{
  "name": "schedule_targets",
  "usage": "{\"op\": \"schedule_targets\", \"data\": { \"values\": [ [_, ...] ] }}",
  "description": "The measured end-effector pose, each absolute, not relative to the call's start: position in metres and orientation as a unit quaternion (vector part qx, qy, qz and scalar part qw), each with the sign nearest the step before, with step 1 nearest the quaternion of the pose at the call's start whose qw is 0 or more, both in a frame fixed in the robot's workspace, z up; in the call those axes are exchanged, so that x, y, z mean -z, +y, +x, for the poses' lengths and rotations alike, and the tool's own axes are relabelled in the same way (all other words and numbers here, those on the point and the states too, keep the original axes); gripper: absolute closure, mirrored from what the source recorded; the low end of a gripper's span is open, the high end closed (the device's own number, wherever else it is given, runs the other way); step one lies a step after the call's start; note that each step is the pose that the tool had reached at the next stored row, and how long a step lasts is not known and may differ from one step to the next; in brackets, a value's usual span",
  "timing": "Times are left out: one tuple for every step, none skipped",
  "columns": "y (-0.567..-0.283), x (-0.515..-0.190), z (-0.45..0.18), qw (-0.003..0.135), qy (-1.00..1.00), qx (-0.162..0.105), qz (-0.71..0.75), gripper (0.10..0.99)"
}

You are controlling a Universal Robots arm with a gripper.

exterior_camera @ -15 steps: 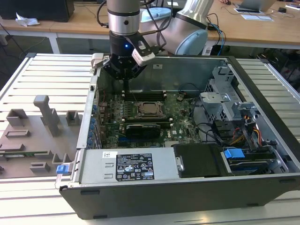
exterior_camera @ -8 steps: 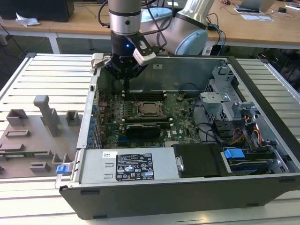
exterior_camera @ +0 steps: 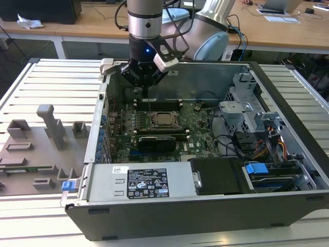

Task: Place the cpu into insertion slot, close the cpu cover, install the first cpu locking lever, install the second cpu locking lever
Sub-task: 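Install the first cpu locking lever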

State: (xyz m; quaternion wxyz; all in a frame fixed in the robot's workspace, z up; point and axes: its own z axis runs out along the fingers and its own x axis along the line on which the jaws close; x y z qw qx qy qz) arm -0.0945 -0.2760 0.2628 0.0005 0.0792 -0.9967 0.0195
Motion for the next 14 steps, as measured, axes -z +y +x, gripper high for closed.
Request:
{"op": "schedule_targets", "data": {
  "values": [
    [-0.276, -0.263, -0.092, 0.0, -0.997, -0.019, 0.079, 0.98],
    [-0.276, -0.263, -0.09, 0.001, -0.997, -0.019, 0.079, 0.98],
    [-0.276, -0.263, -0.088, 0.001, -0.997, -0.02, 0.079, 0.98],
    [-0.276, -0.263, -0.086, 0.001, -0.997, -0.019, 0.079, 0.98],
    [-0.276, -0.263, -0.084, 0.001, -0.997, -0.02, 0.079, 0.98],
    [-0.276, -0.263, -0.082, 0.001, -0.997, -0.02, 0.079, 0.98],
    [-0.276, -0.263, -0.077, 0.001, -0.997, -0.019, 0.079, 0.98],
    [-0.276, -0.263, -0.071, 0.001, -0.997, -0.019, 0.079, 0.98],
    [-0.276, -0.263, -0.065, 0.001, -0.997, -0.02, 0.079, 0.98],
    [-0.276, -0.262, -0.059, 0.001, -0.997, -0.019, 0.079, 0.98],
    [-0.276, -0.262, -0.058, 0.001, -0.997, -0.019, 0.079, 0.98],
    [-0.276, -0.262, -0.057, 0.001, -0.997, -0.02, 0.079, 0.98],
    [-0.276, -0.262, -0.055, 0.001, -0.997, -0.02, 0.079, 0.98],
    [-0.276, -0.262, -0.054, 0.001, -0.997, -0.02, 0.079, 0.98]
  ]
}}
